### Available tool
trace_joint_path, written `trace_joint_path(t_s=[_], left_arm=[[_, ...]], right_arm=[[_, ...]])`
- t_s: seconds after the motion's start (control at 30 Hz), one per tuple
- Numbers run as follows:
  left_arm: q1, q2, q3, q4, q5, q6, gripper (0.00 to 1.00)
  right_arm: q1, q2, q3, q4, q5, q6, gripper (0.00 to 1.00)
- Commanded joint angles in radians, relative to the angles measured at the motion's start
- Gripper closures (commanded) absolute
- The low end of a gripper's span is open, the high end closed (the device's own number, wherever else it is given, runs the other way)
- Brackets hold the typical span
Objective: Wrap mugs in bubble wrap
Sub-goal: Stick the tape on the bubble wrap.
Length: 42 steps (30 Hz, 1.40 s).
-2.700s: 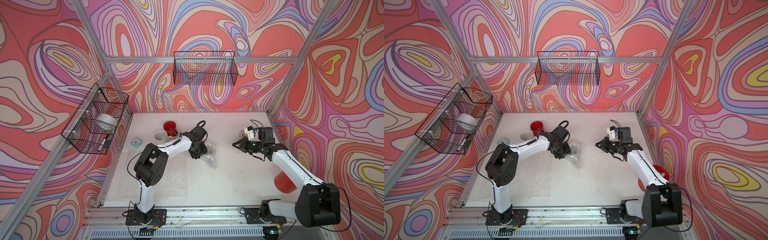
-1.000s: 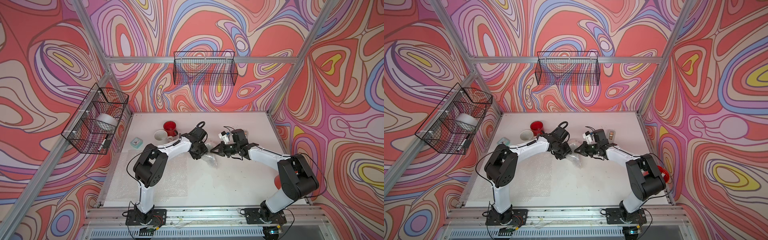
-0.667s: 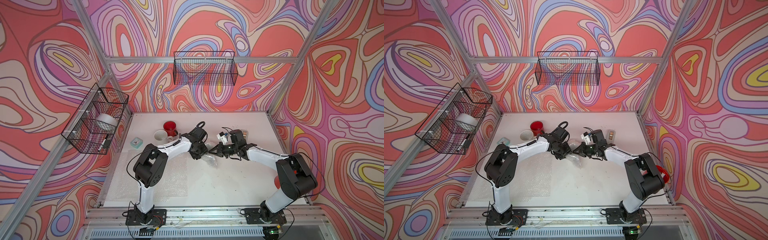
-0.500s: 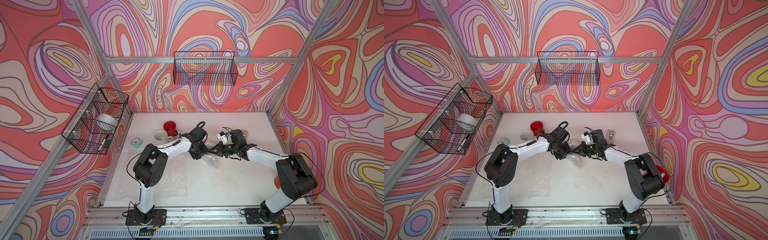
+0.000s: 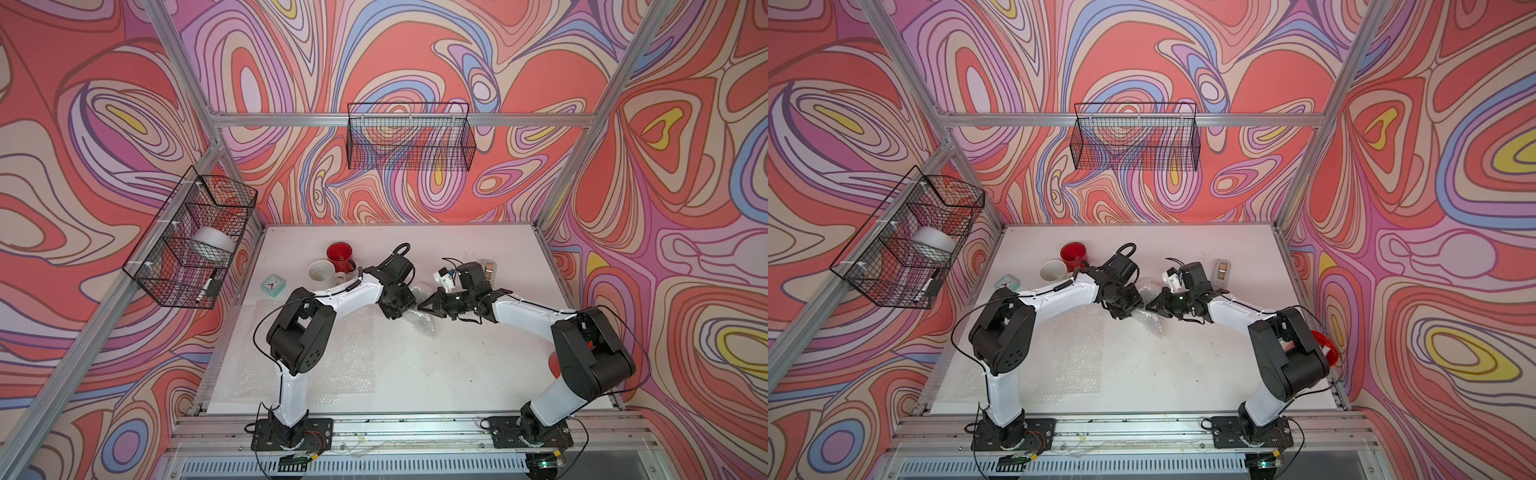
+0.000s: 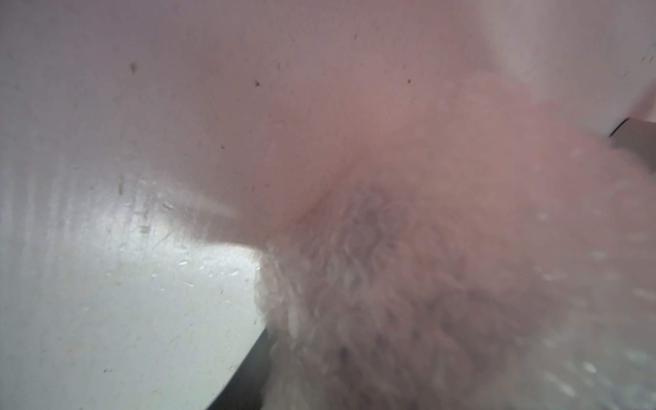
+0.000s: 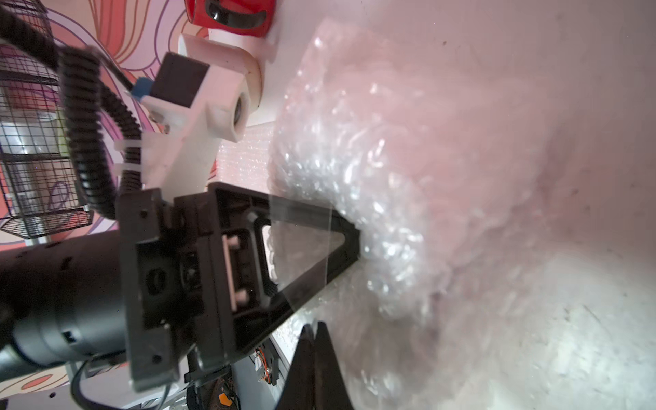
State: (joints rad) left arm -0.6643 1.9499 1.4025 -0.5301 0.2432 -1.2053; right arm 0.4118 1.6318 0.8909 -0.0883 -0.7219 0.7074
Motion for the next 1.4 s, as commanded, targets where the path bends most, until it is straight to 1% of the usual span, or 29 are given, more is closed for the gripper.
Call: trace_joint_path(t_s=[0.0, 0.3, 0.6, 0.7, 0.8, 0.87, 0.93, 1.2, 1.3, 1.37], left_arm=[[-0.009, 0.01, -0.008, -0.033, -0.007, -0.014, 0.55], [-0.009, 0.011, -0.007, -0.035, -0.007, -0.013, 0.54], [-0.009, 0.016, -0.007, -0.035, -0.005, -0.013, 0.55], [-0.01, 0.016, -0.007, -0.035, -0.005, -0.012, 0.54], [-0.009, 0.015, -0.007, -0.037, -0.006, -0.012, 0.55], [-0.01, 0.014, -0.009, -0.036, -0.006, -0.011, 0.55], [-0.009, 0.014, -0.01, -0.036, -0.006, -0.01, 0.55], [-0.009, 0.02, -0.005, -0.034, -0.003, -0.008, 0.55], [-0.009, 0.02, -0.004, -0.036, -0.002, -0.006, 0.55], [-0.009, 0.02, -0.004, -0.036, -0.001, -0.004, 0.55]], right_arm=[[0.03, 0.023, 0.015, -0.123, 0.112, -0.107, 1.0], [0.101, 0.029, 0.039, -0.217, 0.321, -0.223, 1.0], [0.111, -0.041, 0.057, -0.202, 0.352, -0.201, 0.99], [0.111, -0.059, 0.08, -0.203, 0.354, -0.194, 0.93], [0.112, -0.067, 0.097, -0.21, 0.36, -0.188, 0.9], [0.111, -0.069, 0.106, -0.211, 0.36, -0.184, 0.85], [0.111, -0.073, 0.111, -0.208, 0.357, -0.179, 0.78], [0.112, -0.102, 0.137, -0.225, 0.398, -0.177, 0.59], [0.112, -0.105, 0.15, -0.226, 0.414, -0.173, 0.55], [0.111, -0.119, 0.15, -0.225, 0.441, -0.169, 0.54]])
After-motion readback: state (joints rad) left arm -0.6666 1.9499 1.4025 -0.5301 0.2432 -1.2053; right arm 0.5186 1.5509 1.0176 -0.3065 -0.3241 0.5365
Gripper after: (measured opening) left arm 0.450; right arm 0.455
